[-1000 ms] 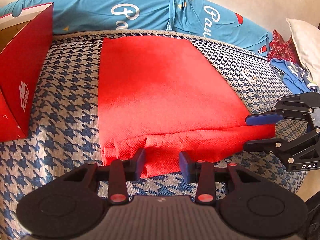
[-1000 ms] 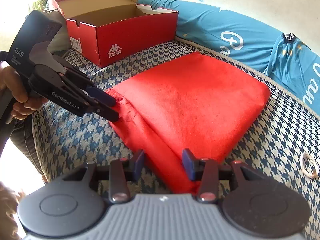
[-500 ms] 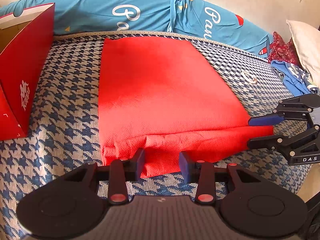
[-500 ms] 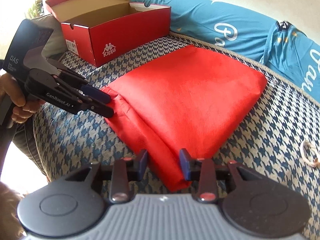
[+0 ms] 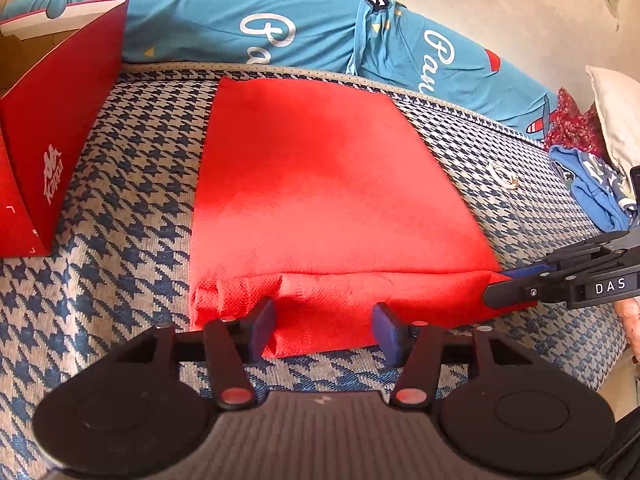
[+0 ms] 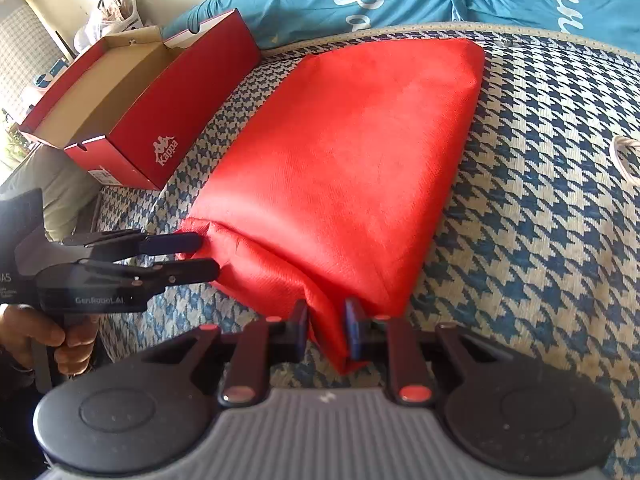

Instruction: Fold shopping bag

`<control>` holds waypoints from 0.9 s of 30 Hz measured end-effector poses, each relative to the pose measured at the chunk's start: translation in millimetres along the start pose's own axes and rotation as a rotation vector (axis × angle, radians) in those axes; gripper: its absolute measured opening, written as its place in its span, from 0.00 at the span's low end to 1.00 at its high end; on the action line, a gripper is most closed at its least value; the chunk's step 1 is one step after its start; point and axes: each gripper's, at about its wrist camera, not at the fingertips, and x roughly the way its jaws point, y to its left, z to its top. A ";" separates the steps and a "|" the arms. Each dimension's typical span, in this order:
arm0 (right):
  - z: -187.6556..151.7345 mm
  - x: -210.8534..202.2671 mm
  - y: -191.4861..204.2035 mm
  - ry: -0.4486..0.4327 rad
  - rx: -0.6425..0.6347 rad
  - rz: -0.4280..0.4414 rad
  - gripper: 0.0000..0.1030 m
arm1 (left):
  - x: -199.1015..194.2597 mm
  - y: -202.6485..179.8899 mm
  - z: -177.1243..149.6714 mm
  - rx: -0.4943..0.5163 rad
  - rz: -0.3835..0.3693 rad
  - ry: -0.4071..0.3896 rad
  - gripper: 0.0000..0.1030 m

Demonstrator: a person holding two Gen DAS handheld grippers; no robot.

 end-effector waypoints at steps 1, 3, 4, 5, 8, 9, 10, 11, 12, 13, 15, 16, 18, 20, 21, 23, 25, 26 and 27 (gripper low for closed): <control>0.1 0.8 0.8 0.002 0.000 -0.006 0.17 | 0.6 -2.5 -0.8 -0.005 0.011 -0.006 0.61; -0.4 1.7 3.4 0.004 -0.015 -0.021 0.17 | 1.7 -6.0 -2.1 -0.025 0.036 -0.018 0.61; -0.9 1.9 5.9 0.004 -0.033 -0.032 0.17 | 2.2 -7.8 -2.8 -0.035 0.048 -0.024 0.61; -1.5 2.1 8.6 0.003 -0.052 -0.043 0.17 | 2.8 -9.6 -3.5 -0.045 0.061 -0.030 0.61; -2.9 2.9 15.6 0.000 -0.098 -0.069 0.17 | 5.6 -16.5 -3.2 -0.076 0.106 -0.036 0.61; -3.1 2.9 16.3 -0.001 -0.099 -0.071 0.17 | 6.7 -19.1 -2.8 -0.086 0.122 -0.036 0.62; -3.3 2.7 17.1 -0.003 -0.102 -0.074 0.17 | 7.9 -21.7 -2.4 -0.096 0.138 -0.037 0.62; -3.4 2.4 17.9 -0.006 -0.104 -0.076 0.18 | 9.9 -24.1 -2.0 -0.100 0.152 -0.037 0.64; -3.7 1.6 18.2 -0.009 -0.105 -0.077 0.19 | 11.9 -26.5 -1.6 -0.105 0.165 -0.037 0.66; -3.9 0.6 18.1 -0.012 -0.105 -0.078 0.19 | 13.9 -29.7 -2.3 -0.100 0.176 -0.037 0.68; -4.7 -2.5 18.5 -0.024 -0.110 -0.083 0.21 | 16.9 -35.1 -3.6 -0.086 0.202 -0.038 0.69; -4.9 -4.1 18.9 -0.029 -0.115 -0.086 0.22 | 17.8 -36.0 -3.4 -0.088 0.208 -0.038 0.69; -6.9 -9.0 19.0 -0.045 -0.124 -0.096 0.23 | 19.5 -37.7 -2.9 -0.091 0.221 -0.038 0.70; -8.3 -12.3 17.9 -0.056 -0.125 -0.100 0.24 | 21.0 -38.5 -1.2 -0.094 0.229 -0.033 0.70; -9.3 -14.5 17.0 -0.062 -0.124 -0.102 0.24 | 21.8 -38.9 -0.4 -0.095 0.233 -0.031 0.71; -10.6 -18.8 14.4 -0.072 -0.112 -0.099 0.24 | 21.7 -40.8 -0.5 -0.096 0.240 -0.028 0.71; -11.7 -22.9 7.6 -0.083 -0.068 -0.084 0.24 | 21.4 -43.7 -1.5 -0.092 0.250 -0.029 0.71; -11.9 -23.5 4.8 -0.085 -0.049 -0.077 0.22 | 21.2 -44.4 -1.7 -0.092 0.252 -0.031 0.71; -12.1 -24.1 1.9 -0.087 -0.031 -0.070 0.20 | 21.4 -44.5 -1.7 -0.092 0.253 -0.031 0.71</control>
